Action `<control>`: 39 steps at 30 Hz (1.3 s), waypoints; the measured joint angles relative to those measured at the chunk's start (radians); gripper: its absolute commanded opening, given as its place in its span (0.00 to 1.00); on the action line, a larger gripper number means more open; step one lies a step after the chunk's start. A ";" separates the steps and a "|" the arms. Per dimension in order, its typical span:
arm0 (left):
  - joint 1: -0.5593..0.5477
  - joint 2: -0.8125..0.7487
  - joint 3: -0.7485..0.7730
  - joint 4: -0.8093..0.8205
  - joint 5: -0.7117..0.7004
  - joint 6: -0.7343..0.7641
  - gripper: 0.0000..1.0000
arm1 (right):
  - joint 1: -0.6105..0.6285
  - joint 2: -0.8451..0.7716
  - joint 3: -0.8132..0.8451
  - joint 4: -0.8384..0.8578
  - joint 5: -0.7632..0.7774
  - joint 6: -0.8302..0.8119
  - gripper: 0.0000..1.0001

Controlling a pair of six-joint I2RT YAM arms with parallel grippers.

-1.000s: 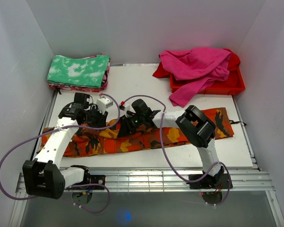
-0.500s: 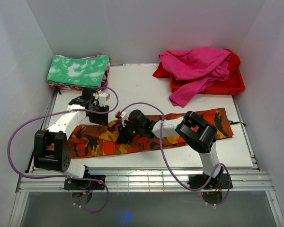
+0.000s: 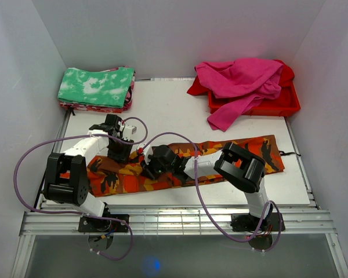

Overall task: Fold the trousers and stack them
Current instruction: Fold the trousers

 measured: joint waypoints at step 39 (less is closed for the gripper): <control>-0.051 0.082 0.213 -0.037 -0.080 0.006 0.00 | -0.085 -0.428 -0.231 -0.450 0.073 -0.369 0.25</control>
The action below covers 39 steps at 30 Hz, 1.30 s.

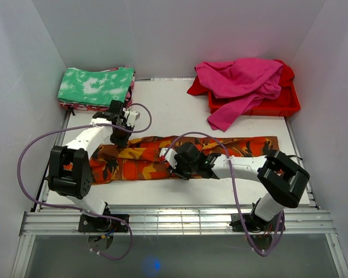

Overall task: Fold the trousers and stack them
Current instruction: Fold the trousers

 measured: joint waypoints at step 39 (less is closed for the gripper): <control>0.127 0.196 0.207 0.045 0.082 0.013 0.16 | -0.356 0.172 0.137 -0.148 -0.029 -0.187 0.21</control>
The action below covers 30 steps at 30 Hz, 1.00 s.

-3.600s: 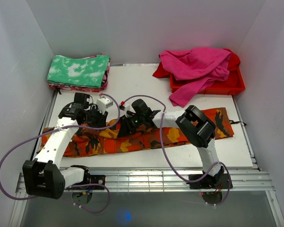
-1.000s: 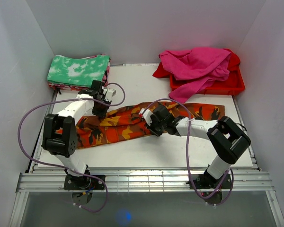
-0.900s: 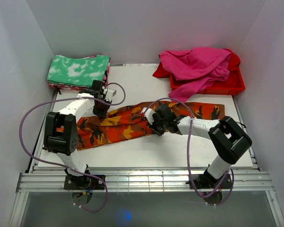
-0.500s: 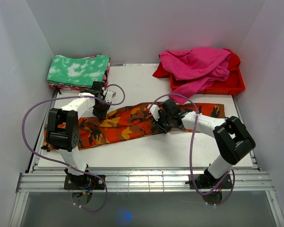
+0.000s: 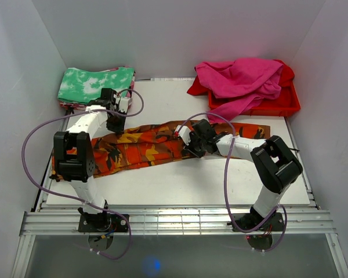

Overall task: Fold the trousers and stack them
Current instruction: Fold the trousers

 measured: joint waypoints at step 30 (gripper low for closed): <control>0.249 -0.281 -0.069 -0.180 0.366 0.385 0.61 | -0.114 -0.201 0.073 -0.466 -0.204 -0.140 0.48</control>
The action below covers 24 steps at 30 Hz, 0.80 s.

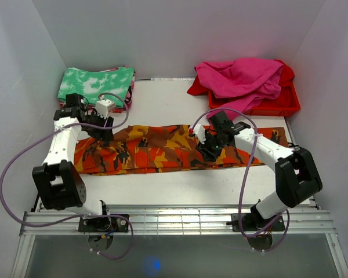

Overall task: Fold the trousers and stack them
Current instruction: Fold the trousers

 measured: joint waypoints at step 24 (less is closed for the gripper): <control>-0.573 -0.108 -0.455 0.352 -0.112 0.229 0.46 | -0.137 0.050 -0.132 0.015 0.058 -0.134 0.46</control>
